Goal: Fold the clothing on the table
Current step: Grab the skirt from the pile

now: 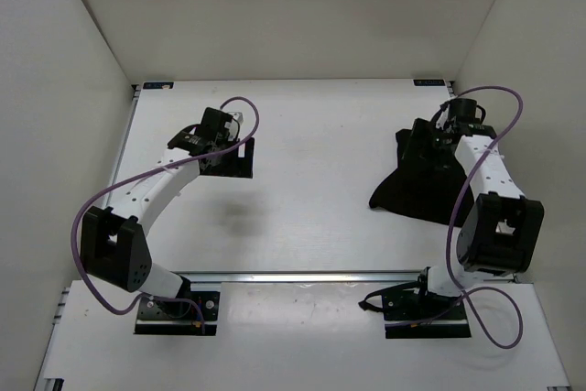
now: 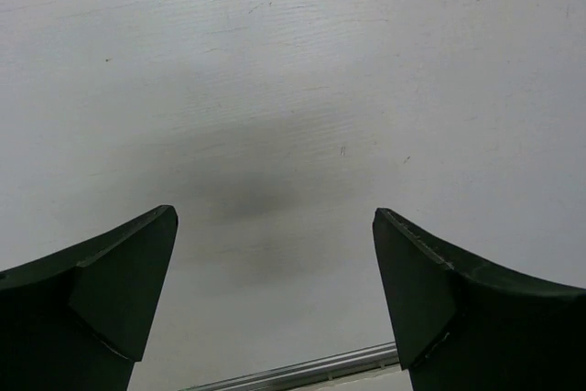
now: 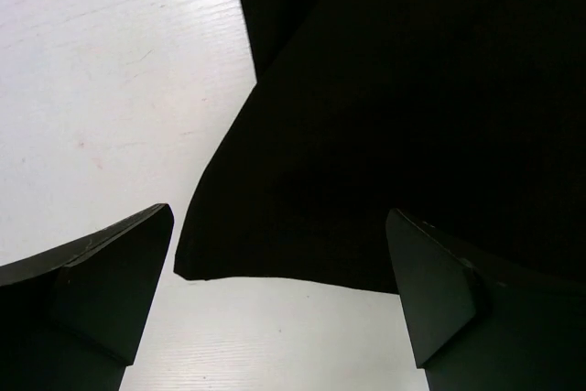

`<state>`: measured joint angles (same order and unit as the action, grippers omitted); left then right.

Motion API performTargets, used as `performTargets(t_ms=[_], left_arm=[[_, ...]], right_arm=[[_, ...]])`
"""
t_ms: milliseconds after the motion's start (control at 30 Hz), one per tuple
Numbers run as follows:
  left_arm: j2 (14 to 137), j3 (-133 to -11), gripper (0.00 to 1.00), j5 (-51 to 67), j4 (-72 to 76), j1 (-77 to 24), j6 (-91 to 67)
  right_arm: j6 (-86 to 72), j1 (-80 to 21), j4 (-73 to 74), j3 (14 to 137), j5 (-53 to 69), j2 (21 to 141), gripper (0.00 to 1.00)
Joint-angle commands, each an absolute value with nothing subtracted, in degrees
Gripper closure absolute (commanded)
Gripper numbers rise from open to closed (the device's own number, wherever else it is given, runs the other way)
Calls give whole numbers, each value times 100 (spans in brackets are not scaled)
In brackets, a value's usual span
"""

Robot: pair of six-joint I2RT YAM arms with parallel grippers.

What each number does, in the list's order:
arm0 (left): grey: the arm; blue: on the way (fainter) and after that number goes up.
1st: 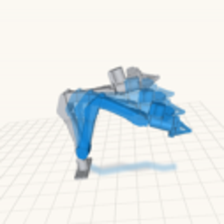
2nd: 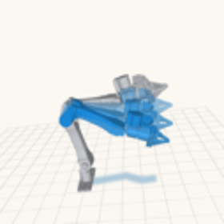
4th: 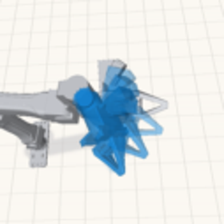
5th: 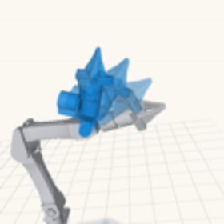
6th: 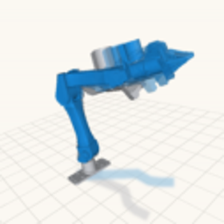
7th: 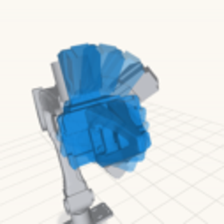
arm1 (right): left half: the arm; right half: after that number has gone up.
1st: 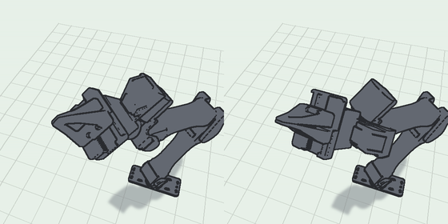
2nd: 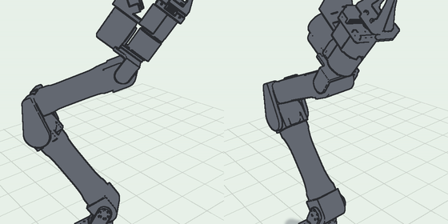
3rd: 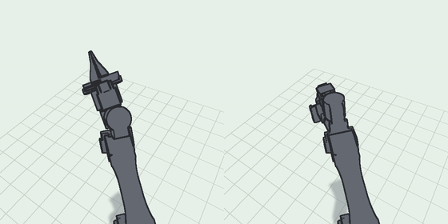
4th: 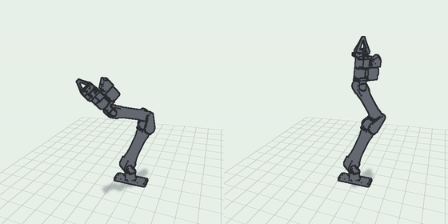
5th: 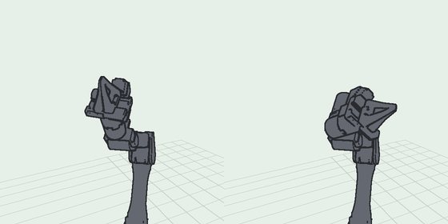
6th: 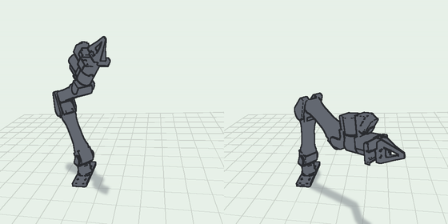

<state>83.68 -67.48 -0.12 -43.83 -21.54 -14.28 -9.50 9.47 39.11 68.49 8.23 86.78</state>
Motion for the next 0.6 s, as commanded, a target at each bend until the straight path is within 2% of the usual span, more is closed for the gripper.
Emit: performTargets(t_ms=[0,367,567], left_arm=[[8130,-6952,1,0,-4368,-2118,-1222],[7726,-6381,2,-35,-4245,-2127,-940],[7506,-6118,2,79,-4218,-1987,-932]], right_arm=[[-1125,1054,4104,7487,571,8937,1],[-1222,502,4219,8524,26,10334,1],[-1134,89,4569,9911,-438,11573,1]])
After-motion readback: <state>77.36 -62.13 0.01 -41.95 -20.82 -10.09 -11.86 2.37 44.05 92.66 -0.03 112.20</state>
